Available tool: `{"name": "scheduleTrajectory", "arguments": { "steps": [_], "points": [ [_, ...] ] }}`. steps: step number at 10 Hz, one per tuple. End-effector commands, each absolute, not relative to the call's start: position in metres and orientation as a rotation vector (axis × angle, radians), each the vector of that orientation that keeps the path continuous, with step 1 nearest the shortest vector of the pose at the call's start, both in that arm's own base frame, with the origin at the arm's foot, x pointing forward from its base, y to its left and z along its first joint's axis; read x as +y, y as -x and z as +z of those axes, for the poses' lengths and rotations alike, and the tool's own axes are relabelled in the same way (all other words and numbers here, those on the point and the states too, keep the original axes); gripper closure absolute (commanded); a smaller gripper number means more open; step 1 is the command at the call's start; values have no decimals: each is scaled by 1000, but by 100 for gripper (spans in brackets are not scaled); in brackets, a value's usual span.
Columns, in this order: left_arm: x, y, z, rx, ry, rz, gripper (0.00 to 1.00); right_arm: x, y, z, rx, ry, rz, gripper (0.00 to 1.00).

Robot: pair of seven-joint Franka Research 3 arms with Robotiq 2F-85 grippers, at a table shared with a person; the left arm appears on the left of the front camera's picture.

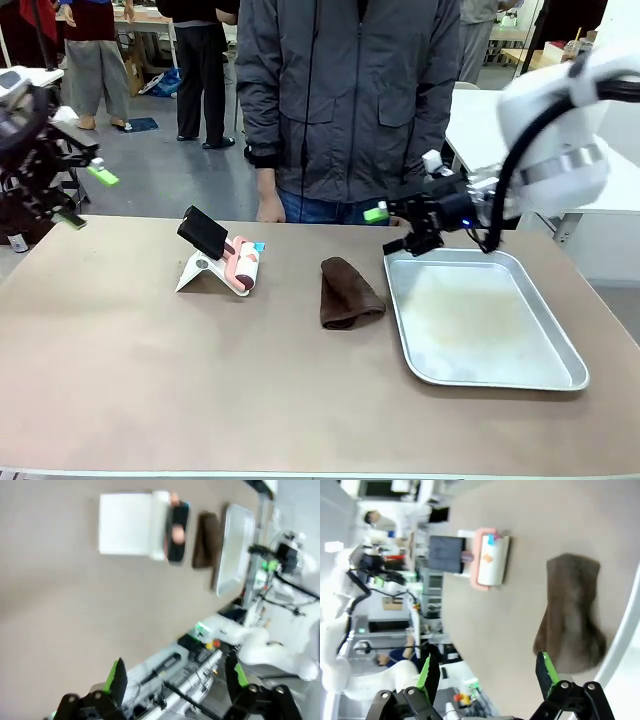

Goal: Clean the surface of the table.
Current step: Return the Lint Roller and towel to their original positions.

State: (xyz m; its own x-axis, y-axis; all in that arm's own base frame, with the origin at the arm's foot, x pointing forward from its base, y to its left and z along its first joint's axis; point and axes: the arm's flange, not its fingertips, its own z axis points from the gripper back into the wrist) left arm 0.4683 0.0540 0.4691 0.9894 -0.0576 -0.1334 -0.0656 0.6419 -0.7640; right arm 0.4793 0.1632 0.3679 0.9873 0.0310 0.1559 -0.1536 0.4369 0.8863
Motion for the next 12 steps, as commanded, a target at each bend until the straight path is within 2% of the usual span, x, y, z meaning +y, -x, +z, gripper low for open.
{"name": "scheduleTrajectory", "arguments": {
  "steps": [1, 3, 5, 7, 8, 9, 10, 12],
  "points": [
    [73, -422, 462, 139, 1016, -42, 0, 109, -440, 369, -142, -1261, 107, 0],
    [74, -401, 442, 126, 1218, -67, 0, 67, -417, 378, -177, -1366, 73, 0],
    [81, -395, 414, -1, 1420, -67, 0, 24, -404, 385, -238, -1453, -37, 0],
    [75, -395, 399, -115, 1429, -109, 0, 1, -390, 393, -267, -1528, -146, 0],
    [70, -398, 394, -113, 1402, -100, 0, 1, -387, 395, -286, -1581, -160, 0],
    [67, -404, 389, -65, 1362, -72, 0, 6, -390, 392, -320, -1560, -229, 0],
    [78, -395, 396, -83, 1421, -73, 0, -10, -394, 390, -261, -1511, -111, 0],
    [78, -395, 396, -83, 1421, -73, 0, -10, -394, 390, -261, -1511, -111, 0]
  ]
}}
